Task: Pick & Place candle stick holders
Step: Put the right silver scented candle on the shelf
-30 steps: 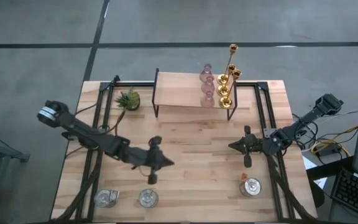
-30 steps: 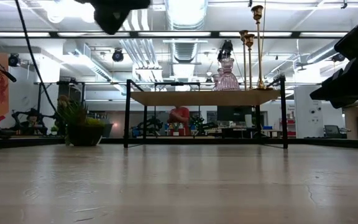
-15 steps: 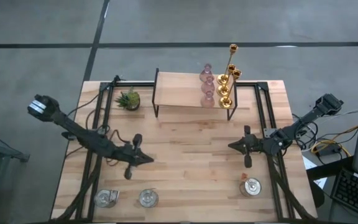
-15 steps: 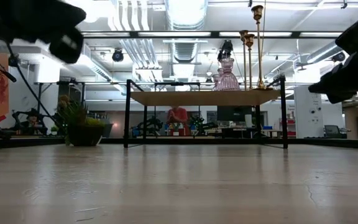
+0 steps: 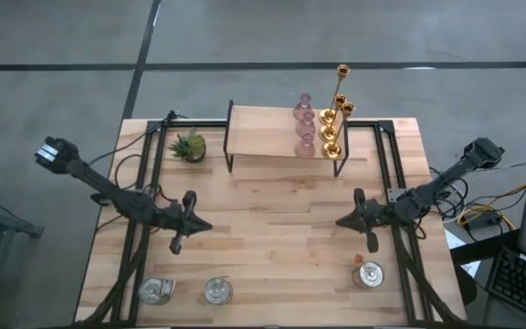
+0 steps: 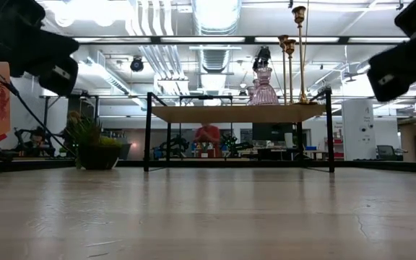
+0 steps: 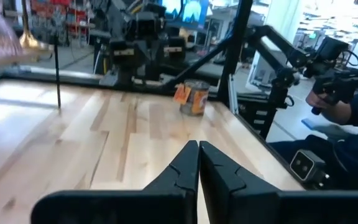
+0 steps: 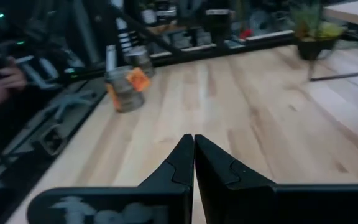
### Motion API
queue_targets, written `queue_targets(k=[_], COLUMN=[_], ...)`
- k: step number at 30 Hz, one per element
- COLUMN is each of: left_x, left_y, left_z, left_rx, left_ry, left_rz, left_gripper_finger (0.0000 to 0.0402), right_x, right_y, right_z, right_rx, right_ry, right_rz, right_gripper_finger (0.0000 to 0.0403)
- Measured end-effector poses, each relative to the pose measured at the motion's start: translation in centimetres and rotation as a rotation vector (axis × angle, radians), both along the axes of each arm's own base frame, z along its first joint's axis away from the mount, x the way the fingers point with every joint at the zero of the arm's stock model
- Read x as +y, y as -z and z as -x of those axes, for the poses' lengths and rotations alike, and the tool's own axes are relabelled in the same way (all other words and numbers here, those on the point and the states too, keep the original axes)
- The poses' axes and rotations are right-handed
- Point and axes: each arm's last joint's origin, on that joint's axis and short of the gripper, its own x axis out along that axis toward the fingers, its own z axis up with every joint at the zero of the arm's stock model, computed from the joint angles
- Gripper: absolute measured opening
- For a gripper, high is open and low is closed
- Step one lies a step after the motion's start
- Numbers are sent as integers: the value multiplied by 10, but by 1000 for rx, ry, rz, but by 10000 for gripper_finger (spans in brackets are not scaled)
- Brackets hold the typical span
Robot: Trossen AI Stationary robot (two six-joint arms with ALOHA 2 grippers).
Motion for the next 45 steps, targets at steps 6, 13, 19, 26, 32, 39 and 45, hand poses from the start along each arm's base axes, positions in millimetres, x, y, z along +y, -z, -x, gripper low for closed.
queue_targets(k=[6, 13, 19, 26, 32, 39, 45], left_x=[2, 6, 10, 14, 19, 22, 23], left_y=[-7, -14, -17, -15, -13, -16, -16], left_z=[5, 12, 18, 26, 33, 39, 39], left_rx=[-49, -94, -102, -80, -66, -105, -108], left_ry=[13, 29, 25, 13, 6, -10, -11], left_rz=[-30, 11, 15, 19, -21, -21, -20], left_gripper_finger=[16, 16, 16, 16, 16, 16, 16], right_x=[5, 7, 16, 34, 50, 76, 103], right_y=[-28, -55, -71, -94, -112, -109, -120], right_z=[-3, -3, -10, -27, -36, -32, -28], right_rx=[76, 241, 406, 576, 730, 954, 1039], right_ry=[-78, -101, -126, -123, -148, -202, -221], right_rz=[19, -7, 1, 80, 102, 120, 99], right_gripper_finger=[8, 9, 9, 27, 68, 105, 116])
